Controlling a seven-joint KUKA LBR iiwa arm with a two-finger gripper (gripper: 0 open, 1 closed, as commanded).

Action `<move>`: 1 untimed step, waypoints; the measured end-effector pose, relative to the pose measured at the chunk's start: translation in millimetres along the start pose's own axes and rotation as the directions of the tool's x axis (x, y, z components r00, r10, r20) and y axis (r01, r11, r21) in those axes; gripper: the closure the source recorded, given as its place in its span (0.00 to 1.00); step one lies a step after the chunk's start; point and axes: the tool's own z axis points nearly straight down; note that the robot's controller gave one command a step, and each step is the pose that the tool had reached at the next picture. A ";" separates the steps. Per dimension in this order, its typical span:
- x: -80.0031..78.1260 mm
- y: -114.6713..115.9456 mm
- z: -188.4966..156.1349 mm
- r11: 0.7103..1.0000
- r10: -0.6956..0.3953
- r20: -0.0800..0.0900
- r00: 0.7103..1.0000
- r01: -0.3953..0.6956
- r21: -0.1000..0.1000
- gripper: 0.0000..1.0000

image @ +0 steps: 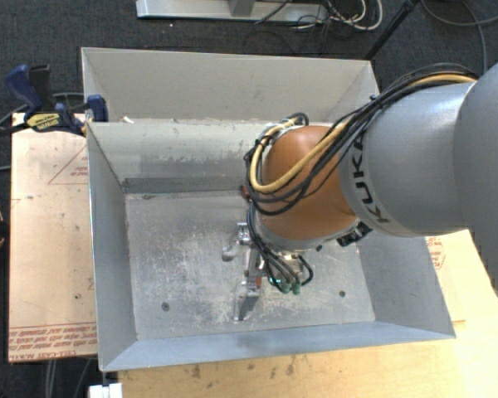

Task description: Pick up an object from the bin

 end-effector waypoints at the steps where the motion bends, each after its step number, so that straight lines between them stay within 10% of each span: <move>1: -2.0 -0.5 -3.9 1.000 0.003 0.008 1.000 -0.003 -0.001 0.00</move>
Offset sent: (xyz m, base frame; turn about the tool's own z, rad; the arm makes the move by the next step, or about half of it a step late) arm 0.0562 -0.0684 -0.0780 -0.0835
